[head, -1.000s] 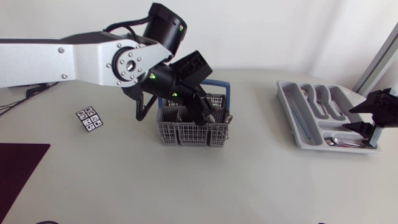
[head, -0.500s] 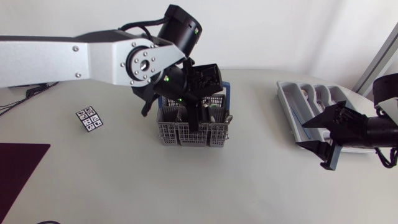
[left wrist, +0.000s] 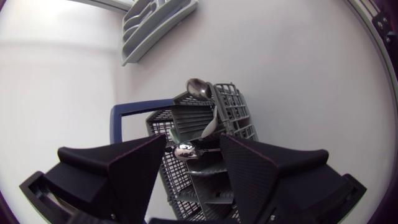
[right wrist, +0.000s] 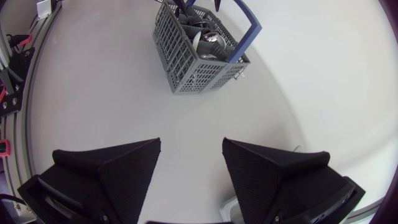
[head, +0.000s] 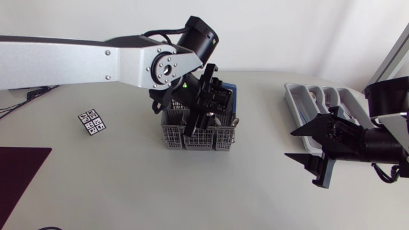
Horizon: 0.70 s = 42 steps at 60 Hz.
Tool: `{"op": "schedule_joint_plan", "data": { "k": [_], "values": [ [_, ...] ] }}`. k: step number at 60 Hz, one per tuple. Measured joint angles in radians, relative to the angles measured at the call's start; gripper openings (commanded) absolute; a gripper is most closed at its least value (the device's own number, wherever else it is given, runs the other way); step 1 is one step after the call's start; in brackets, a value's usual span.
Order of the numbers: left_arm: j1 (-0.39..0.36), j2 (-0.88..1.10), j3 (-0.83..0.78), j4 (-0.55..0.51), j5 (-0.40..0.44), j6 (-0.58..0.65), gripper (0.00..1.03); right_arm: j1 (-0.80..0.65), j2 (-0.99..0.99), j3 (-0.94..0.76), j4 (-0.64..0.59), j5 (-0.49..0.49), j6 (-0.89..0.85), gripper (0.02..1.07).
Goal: Transfer all utensils from the basket to the drawer tray.
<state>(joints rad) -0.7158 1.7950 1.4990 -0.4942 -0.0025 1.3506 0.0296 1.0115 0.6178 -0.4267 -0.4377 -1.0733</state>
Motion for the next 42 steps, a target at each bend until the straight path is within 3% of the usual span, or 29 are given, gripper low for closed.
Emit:
{"op": "schedule_joint_plan", "data": {
  "k": [17, 42],
  "values": [
    [-0.011, 0.096, 0.081, -0.046, -0.038, 0.134, 0.42, 0.074, 0.0, -0.051, 0.067, 0.025, 0.054, 0.75],
    [0.002, 0.192, 0.244, -0.213, -0.055, 0.244, 0.29, 0.08, 0.018, -0.065, 0.126, 0.027, 0.058, 0.75]
  ]
}}
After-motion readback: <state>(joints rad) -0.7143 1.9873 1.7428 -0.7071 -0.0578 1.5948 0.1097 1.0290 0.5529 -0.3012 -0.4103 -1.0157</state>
